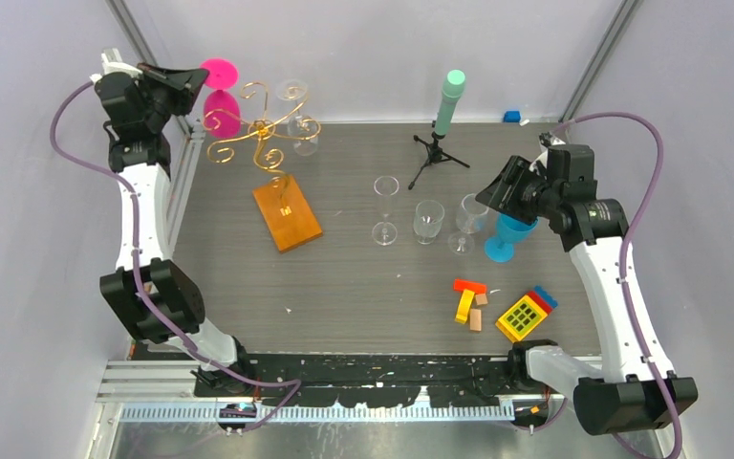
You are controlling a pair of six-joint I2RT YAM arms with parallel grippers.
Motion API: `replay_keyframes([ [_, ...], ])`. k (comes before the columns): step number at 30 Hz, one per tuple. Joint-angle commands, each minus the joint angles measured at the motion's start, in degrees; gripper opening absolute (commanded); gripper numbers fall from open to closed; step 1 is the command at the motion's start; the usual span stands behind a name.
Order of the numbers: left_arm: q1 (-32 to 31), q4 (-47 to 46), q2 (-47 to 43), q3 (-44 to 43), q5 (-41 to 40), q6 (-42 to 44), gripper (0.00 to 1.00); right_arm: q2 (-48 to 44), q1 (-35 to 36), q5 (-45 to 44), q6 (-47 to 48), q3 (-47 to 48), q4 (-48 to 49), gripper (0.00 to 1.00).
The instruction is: Take the wine glass off the wine glass rack
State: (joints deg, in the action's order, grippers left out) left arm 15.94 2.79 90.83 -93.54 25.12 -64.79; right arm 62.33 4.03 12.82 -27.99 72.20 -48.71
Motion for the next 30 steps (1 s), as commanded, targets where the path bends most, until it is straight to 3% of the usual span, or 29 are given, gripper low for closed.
replay_keyframes([
  [1,1.5,-7.4,-2.6,-4.5,2.7,3.3,0.0,-2.8,0.0,3.7,-1.5,-0.9,4.1,0.59],
  [10,2.1,-3.0,-6.7,-12.6,7.1,8.1,0.0,-5.9,0.0,5.5,-2.1,-2.7,7.3,0.75],
  [14,2.1,-2.0,-9.5,-14.6,11.1,6.4,0.0,-7.4,0.0,6.3,-3.0,-3.4,9.2,0.8],
  [19,2.0,-8.9,-13.6,-12.7,16.3,-2.8,0.0,-8.0,0.0,7.3,-4.5,-3.6,9.9,0.81],
  [23,1.0,-20.8,-15.4,-7.5,19.4,-16.1,0.0,-8.3,0.0,8.3,-6.3,-4.0,10.8,0.81],
  [26,-1.6,-29.1,-16.3,-4.2,20.0,-24.1,0.0,-9.4,0.0,10.2,-8.6,-5.2,13.2,0.81],
  [30,-7.8,-31.5,-17.6,-2.4,19.6,-27.0,0.0,-10.4,0.0,14.0,-10.9,-5.7,15.2,0.81],
])
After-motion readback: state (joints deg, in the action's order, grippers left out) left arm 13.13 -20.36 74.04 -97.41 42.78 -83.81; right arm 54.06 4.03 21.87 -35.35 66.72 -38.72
